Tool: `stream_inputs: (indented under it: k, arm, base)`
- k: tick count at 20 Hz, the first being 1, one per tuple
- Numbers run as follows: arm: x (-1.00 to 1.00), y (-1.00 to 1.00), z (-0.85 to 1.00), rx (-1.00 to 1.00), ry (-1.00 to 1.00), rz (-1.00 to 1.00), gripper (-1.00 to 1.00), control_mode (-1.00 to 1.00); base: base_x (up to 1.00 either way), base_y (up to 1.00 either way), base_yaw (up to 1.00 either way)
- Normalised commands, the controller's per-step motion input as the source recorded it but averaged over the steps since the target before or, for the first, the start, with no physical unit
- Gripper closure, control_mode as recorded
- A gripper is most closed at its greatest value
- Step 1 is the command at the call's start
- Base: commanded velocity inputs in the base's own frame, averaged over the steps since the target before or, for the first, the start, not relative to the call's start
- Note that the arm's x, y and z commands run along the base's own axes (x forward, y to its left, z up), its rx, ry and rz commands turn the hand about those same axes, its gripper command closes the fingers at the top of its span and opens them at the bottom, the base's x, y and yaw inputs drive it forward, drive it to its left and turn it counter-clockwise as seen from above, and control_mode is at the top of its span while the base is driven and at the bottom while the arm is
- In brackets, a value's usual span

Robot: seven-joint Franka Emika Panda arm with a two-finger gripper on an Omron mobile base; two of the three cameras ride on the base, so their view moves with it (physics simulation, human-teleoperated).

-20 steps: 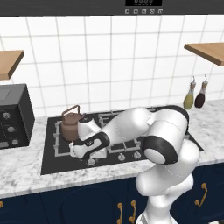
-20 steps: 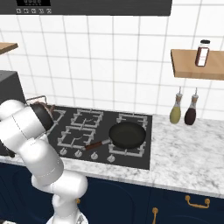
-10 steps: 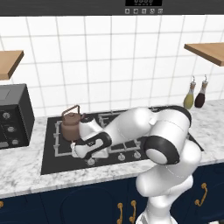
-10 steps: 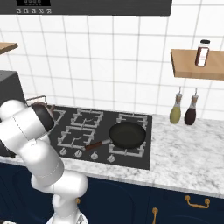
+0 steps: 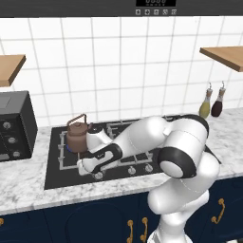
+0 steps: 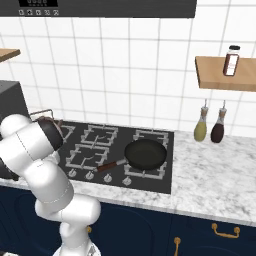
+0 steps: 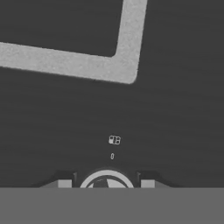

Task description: Pick the kettle from the counter and place it on a stove burner. Then turn the burner on.

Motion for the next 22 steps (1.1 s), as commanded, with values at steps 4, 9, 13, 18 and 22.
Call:
stream_inputs:
  k: [4,9,13,18,22]
  arm:
    - [-0.04,0.00,0.00,-0.01,0.00,0.55,1.00,-1.00]
    - [-0.05,0.00,0.00,-0.01,0.00,0.56,1.00,-1.00]
    - [-0.05,0.00,0.00,-0.02,0.00,0.59,1.00,-1.00]
    - [-0.09,0.00,0.00,-0.03,0.00,0.59,1.00,-1.00]
    - [-0.06,0.00,0.00,-0.03,-0.01,0.57,1.00,-1.00]
  base:
    - [0.00,0.00,0.00]
    - [0.00,0.00,0.00]
    - [0.00,0.00,0.00]
    - [0.00,0.00,0.00]
    - [0.00,0.00,0.00]
